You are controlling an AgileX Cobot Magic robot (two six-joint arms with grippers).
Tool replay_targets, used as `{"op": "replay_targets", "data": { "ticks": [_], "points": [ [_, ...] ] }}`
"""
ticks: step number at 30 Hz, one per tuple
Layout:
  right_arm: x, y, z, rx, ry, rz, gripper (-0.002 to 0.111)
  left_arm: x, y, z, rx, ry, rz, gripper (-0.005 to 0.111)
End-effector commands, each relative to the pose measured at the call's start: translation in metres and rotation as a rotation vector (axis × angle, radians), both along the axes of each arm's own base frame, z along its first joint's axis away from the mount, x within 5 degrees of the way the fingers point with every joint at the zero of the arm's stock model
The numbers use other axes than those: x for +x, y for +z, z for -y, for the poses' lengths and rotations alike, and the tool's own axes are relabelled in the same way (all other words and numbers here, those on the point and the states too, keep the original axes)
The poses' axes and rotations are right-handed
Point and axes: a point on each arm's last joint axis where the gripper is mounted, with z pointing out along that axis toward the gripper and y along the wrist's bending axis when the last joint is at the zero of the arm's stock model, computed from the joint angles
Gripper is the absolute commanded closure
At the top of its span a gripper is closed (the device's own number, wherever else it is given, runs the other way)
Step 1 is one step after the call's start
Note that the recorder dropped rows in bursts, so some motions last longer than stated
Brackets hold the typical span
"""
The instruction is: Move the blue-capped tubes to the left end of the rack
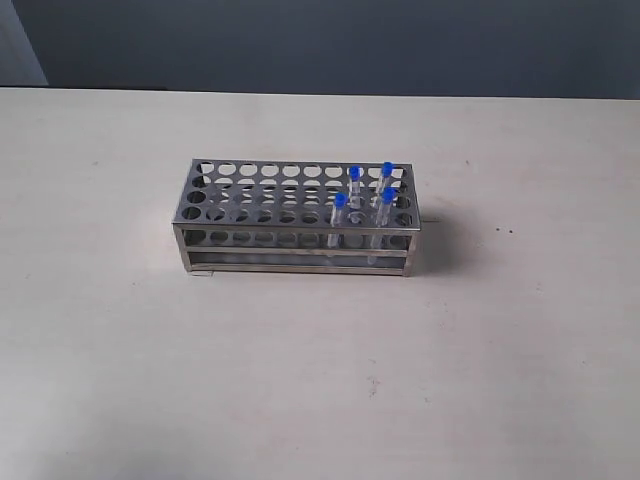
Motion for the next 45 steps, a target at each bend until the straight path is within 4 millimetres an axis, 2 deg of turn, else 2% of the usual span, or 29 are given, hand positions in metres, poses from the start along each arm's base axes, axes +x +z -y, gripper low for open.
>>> {"op": "replay_targets", "data": {
  "ticks": [1, 2, 4, 6, 8, 11, 13, 16, 18, 20, 23, 26, 34, 45],
  "points": [
    [0.063, 0.037, -0.024, -0.267, 0.116, 0.028, 0.109, 0.000, 0.002, 0.001, 0.000, -0.010, 0.011, 0.106],
    [0.080, 0.031, -0.030, -0.317, 0.170, -0.006, 0.109, 0.000, 0.002, 0.001, 0.000, -0.010, 0.011, 0.106],
    [0.112, 0.002, -0.041, -0.365, 0.274, -0.122, 0.109, 0.000, 0.002, 0.001, 0.000, -0.010, 0.011, 0.106],
    [0.137, -0.038, -0.051, -0.366, 0.341, -0.253, 0.109, 0.000, 0.002, 0.001, 0.000, -0.010, 0.011, 0.106],
    [0.151, -0.080, -0.063, -0.376, 0.370, -0.330, 0.109, 0.000, 0.002, 0.001, 0.000, -0.010, 0.011, 0.106],
    [0.159, -0.139, -0.081, -0.433, 0.434, -0.389, 0.109, 0.000, 0.002, 0.001, 0.000, -0.010, 0.011, 0.106],
    [0.159, -0.172, -0.093, -0.456, 0.506, -0.410, 0.109, 0.000, 0.002, 0.001, 0.000, -0.010, 0.011, 0.106],
    [0.161, -0.206, -0.108, -0.424, 0.606, -0.462, 0.109, 0.000, 0.002, 0.001, 0.000, -0.010, 0.011, 0.106],
    [0.161, -0.221, -0.113, -0.419, 0.644, -0.461, 0.109, 0.000, 0.002, 0.001, 0.000, -0.010, 0.011, 0.106],
    [0.161, -0.232, -0.116, -0.425, 0.676, -0.436, 0.105, 0.000, 0.002, 0.001, 0.000, -0.010, 0.011, 0.106],
    [0.159, -0.243, -0.118, -0.455, 0.710, -0.410, 0.086, 0.000, 0.002, 0.001, 0.000, -0.010, 0.011, 0.106],
    [0.158, -0.244, -0.119, -0.458, 0.718, -0.413, 0.068, 0.000, 0.002, 0.001, 0.000, -0.010, 0.011, 0.106],
    [0.164, -0.249, -0.115, -0.502, 0.639, -0.439, 0.067, 0.000, 0.002, 0.001, 0.000, -0.010, 0.011, 0.106],
    [0.182, -0.267, -0.134, -0.519, 0.665, -0.455, 0.067, 0.000, 0.002, 0.001, 0.000, -0.010, 0.011, 0.106]
  ]
}}
